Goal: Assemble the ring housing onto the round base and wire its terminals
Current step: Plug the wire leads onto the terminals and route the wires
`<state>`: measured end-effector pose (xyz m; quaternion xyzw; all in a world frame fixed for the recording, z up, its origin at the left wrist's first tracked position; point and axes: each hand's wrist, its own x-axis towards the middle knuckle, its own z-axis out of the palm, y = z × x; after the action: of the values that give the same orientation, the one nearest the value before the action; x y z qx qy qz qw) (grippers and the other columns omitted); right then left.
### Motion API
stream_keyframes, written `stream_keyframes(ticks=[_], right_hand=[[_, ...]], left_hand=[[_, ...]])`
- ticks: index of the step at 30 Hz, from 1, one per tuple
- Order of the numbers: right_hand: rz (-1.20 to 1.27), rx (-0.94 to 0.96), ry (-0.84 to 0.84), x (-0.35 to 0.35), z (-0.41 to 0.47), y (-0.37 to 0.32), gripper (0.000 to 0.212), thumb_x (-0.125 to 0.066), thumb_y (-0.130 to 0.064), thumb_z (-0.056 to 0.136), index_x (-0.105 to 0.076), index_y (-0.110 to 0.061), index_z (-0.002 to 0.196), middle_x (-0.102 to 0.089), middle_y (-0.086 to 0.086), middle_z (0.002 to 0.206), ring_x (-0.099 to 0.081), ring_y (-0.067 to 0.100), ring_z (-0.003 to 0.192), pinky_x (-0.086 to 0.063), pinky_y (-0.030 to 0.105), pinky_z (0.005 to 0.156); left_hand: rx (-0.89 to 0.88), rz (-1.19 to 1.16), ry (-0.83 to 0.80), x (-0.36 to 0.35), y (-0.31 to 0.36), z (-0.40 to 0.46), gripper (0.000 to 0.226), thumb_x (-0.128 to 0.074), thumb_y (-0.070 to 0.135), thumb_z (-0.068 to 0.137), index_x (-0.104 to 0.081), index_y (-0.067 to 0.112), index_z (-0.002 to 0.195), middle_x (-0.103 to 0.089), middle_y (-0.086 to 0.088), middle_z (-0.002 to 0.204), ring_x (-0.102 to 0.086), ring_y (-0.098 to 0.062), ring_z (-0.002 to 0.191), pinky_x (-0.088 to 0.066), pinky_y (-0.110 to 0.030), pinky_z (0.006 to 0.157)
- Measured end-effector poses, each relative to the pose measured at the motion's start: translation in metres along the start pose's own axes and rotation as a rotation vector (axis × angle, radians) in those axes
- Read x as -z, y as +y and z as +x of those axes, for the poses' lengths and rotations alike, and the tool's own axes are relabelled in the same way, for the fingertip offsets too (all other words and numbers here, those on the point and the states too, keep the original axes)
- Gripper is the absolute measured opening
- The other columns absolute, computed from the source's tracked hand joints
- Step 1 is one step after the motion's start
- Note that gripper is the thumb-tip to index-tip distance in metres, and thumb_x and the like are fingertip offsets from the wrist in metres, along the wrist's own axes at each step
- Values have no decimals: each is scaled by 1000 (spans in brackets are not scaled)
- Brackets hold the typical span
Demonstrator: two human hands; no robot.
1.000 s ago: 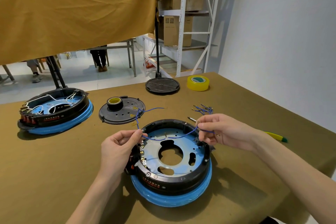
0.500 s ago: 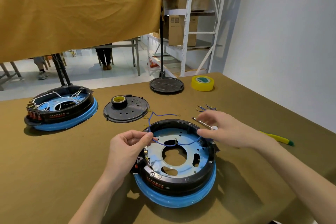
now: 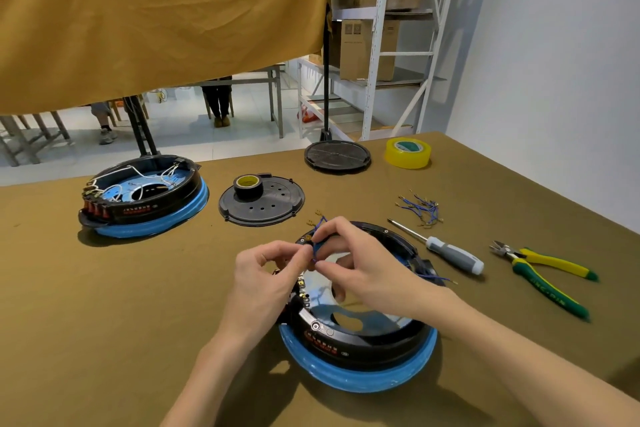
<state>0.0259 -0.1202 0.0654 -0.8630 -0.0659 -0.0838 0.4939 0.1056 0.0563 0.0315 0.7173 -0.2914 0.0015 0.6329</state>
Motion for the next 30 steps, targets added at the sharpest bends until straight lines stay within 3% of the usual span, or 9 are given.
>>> stream_keyframes(ticks=[3, 7, 10, 12, 15, 20, 27, 30], right_hand=[[-51, -48, 4, 3, 5, 4, 19, -62, -10, 100, -60, -19, 116, -75, 2, 95, -61, 15, 56, -53, 29, 52], [-146, -138, -41, 3, 3, 10, 15, -64, -14, 98, -70, -21, 110, -76, -2, 83, -64, 8, 57, -54, 24, 58], [-285, -157, -53, 1, 1, 11, 13, -69, -22, 95, -76, -23, 107, -76, -8, 76, -67, 6, 64, -53, 21, 60], [-354, -168, -52, 0, 0, 10, 14, -72, -27, 94, -79, -25, 105, -75, -9, 75, -70, 8, 70, -59, 29, 68], [-438, -162, -80, -4, -2, 9, 19, -68, -31, 97, -79, -28, 112, -74, -12, 77, -69, 7, 73, -60, 31, 72], [-490, -165, -204, -8, -5, 9, 19, -61, -33, 102, -75, -28, 113, -69, -11, 82, -63, 10, 71, -49, 24, 61], [-465, -153, -213, -9, -5, 9, 15, -66, -31, 99, -77, -27, 108, -71, -10, 84, -66, 9, 75, -57, 28, 69], [-598, -124, -177, -8, -7, 4, 17, -64, -32, 99, -77, -28, 109, -71, -12, 89, -62, 7, 79, -50, 26, 68]], left_hand=[[18, 44, 69, 2, -10, 3, 19, -65, 35, 98, -79, 28, 88, -69, 5, 87, -65, -14, 87, -52, -23, 81], [114, 39, 128, -3, -19, 4, 18, -58, 26, 103, -75, 23, 100, -71, 5, 103, -67, -10, 100, -56, -39, 92], [132, 41, 181, -9, -24, 1, 12, -60, 27, 102, -70, 26, 107, -66, 7, 112, -63, 2, 100, -55, -28, 92], [155, 35, 162, -13, -27, -1, 17, -63, 25, 101, -67, 26, 117, -65, 8, 115, -61, 5, 103, -53, -20, 92], [211, -11, 105, -16, -31, -2, 25, -62, 21, 101, -63, 27, 126, -67, 16, 116, -60, 11, 105, -52, -19, 93], [225, -98, 80, -14, -33, -1, 22, -63, 19, 101, -68, 27, 121, -75, 15, 101, -71, -2, 96, -59, -20, 77], [236, -141, 69, -15, -37, 1, 22, -63, 21, 101, -70, 29, 119, -77, 18, 103, -72, -2, 97, -55, -14, 76], [239, -151, 78, -18, -39, 1, 22, -62, 22, 101, -70, 25, 121, -78, 13, 102, -73, -6, 95, -57, -19, 75]])
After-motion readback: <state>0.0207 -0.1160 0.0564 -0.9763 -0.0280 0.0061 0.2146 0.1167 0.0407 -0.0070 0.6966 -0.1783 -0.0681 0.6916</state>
